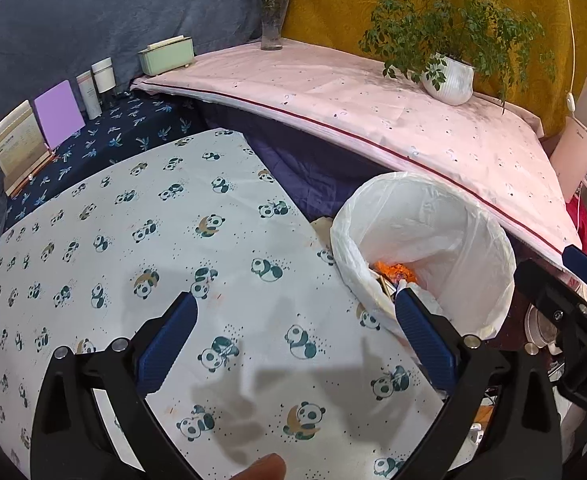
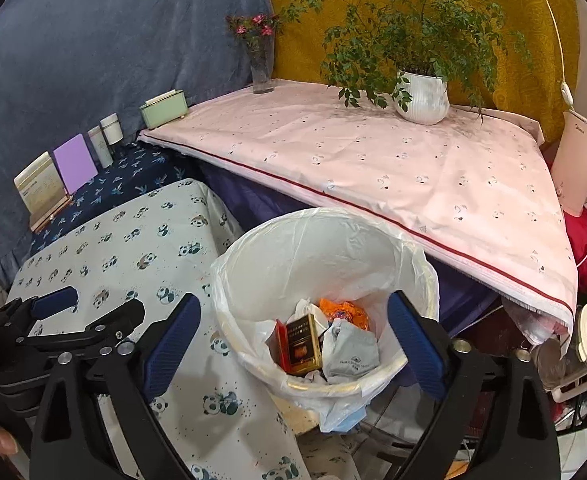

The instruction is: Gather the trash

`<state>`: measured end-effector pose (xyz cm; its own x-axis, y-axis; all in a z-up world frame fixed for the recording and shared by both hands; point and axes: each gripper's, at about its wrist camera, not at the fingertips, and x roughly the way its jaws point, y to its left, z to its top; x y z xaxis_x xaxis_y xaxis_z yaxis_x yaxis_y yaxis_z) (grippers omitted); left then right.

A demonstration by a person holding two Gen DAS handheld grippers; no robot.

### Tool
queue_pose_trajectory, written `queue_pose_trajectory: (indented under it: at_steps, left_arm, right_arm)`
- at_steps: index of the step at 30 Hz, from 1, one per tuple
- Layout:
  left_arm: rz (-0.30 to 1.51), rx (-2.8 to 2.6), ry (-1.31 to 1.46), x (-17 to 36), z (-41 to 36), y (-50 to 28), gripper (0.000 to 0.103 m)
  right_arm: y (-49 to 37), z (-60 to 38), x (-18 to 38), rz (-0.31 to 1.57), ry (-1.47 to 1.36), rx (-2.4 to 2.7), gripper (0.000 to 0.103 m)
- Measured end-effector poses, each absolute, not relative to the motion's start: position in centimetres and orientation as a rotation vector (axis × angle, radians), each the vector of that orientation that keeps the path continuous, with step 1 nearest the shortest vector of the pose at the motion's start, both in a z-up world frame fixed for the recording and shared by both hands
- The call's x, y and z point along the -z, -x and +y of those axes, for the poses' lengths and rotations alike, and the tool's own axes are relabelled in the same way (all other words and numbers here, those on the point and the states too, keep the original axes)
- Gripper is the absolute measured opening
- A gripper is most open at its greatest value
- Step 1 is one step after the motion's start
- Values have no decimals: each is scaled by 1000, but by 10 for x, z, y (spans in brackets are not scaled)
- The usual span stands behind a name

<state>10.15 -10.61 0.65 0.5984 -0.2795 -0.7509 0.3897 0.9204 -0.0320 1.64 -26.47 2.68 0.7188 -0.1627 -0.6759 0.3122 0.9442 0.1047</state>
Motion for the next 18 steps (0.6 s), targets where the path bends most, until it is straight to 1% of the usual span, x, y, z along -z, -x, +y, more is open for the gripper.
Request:
queue_pose_trajectory:
  at_steps: [4, 5, 18]
  left_arm:
    - [847, 382, -145, -5, -104, -95, 95]
    - [847, 380, -146, -4, -103, -94, 95]
    - [858, 342, -154, 5, -95, -79, 95]
  right_arm:
    - [-12, -258, -23, 736, -198, 263, 92]
    - [-11, -257, -22, 739, -194, 262, 97]
    - [4, -242, -7, 754, -155, 237, 97]
